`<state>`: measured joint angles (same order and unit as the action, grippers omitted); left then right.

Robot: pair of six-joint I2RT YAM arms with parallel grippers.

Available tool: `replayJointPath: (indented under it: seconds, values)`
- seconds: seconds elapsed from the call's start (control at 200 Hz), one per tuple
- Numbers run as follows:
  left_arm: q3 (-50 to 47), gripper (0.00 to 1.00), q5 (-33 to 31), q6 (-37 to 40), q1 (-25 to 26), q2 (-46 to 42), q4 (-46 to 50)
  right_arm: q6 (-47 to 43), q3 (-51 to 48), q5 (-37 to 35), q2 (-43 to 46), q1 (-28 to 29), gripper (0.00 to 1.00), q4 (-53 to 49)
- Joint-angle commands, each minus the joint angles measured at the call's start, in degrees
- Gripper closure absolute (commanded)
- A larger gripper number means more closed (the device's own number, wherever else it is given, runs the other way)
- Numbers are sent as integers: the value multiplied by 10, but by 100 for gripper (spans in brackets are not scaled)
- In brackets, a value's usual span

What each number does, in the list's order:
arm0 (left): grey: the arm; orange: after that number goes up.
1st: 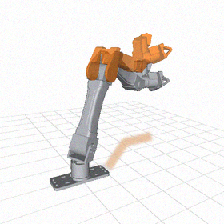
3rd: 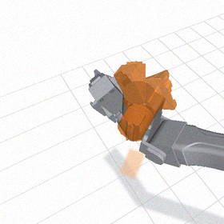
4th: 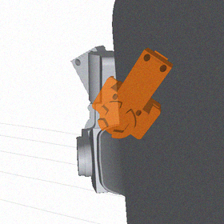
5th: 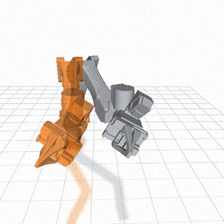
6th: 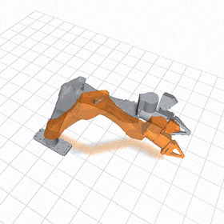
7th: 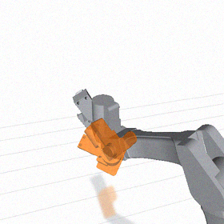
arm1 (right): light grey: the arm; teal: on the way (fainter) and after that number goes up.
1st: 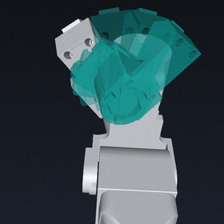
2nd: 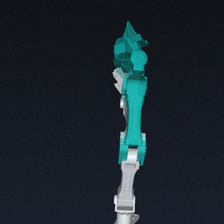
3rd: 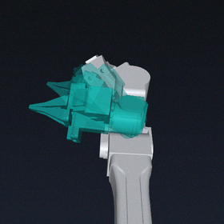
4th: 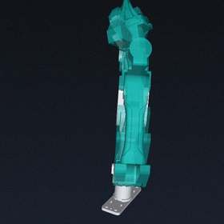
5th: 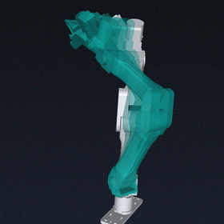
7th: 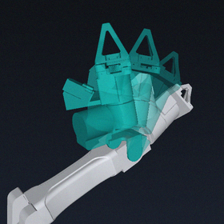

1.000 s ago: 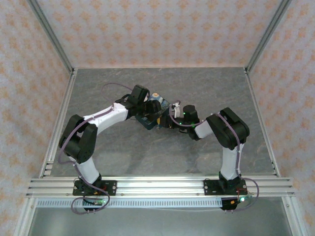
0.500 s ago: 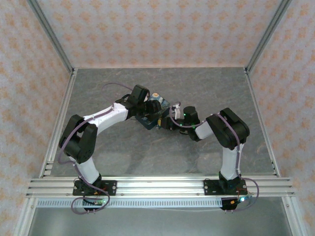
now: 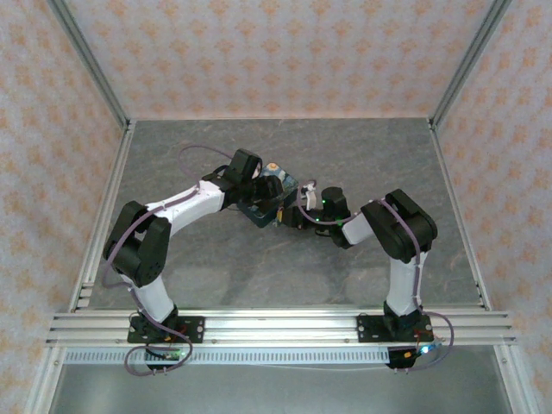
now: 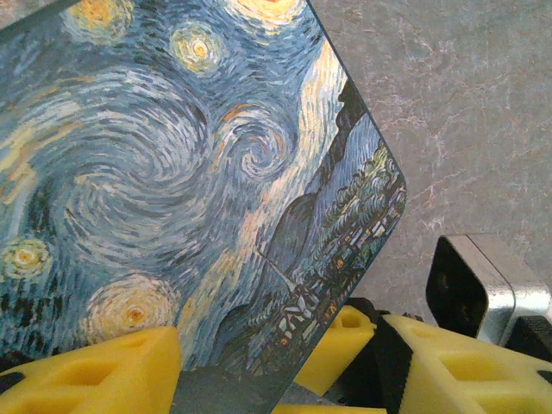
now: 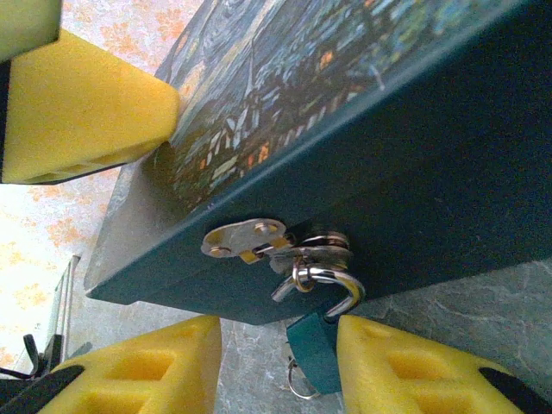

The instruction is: Unlock the padlock with the key

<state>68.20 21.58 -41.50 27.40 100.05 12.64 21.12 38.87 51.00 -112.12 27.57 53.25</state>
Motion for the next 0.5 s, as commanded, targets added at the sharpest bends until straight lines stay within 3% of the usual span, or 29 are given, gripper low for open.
replayJointPath:
  seconds: [0.0,0.495]
  values:
    - [-7,37,-23,5,4,-3,12,-7,-4,-10,16,-12,58,17]
    - [-11,37,-23,2,3,-2,6,-1,18,6,-6,-17,57,17]
